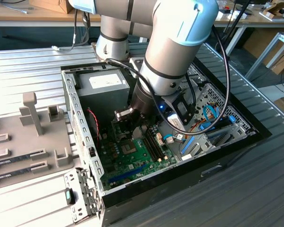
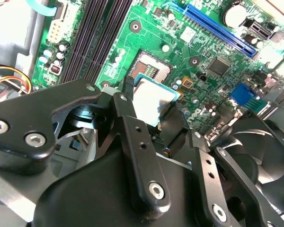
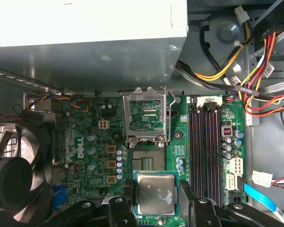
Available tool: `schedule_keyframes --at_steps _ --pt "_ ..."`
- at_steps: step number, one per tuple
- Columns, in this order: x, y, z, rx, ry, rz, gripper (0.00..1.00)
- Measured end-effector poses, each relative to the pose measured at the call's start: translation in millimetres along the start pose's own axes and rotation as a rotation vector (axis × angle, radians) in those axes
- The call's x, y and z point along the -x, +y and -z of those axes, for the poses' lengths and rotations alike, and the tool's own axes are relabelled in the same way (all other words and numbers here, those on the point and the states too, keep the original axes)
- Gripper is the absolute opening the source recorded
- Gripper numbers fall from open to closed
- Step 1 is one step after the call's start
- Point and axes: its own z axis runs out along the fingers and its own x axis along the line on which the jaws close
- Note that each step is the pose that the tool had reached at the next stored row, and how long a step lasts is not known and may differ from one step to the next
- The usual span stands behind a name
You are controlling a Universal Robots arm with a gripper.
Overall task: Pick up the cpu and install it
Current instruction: 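Place the cpu into insertion slot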
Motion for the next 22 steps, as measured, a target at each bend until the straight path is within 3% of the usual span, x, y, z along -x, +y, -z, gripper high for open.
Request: schedule_keyframes --at_steps 22 --pt "0.4 -0.4 -9.5 -0.0002 0.0 0.0 0.47"
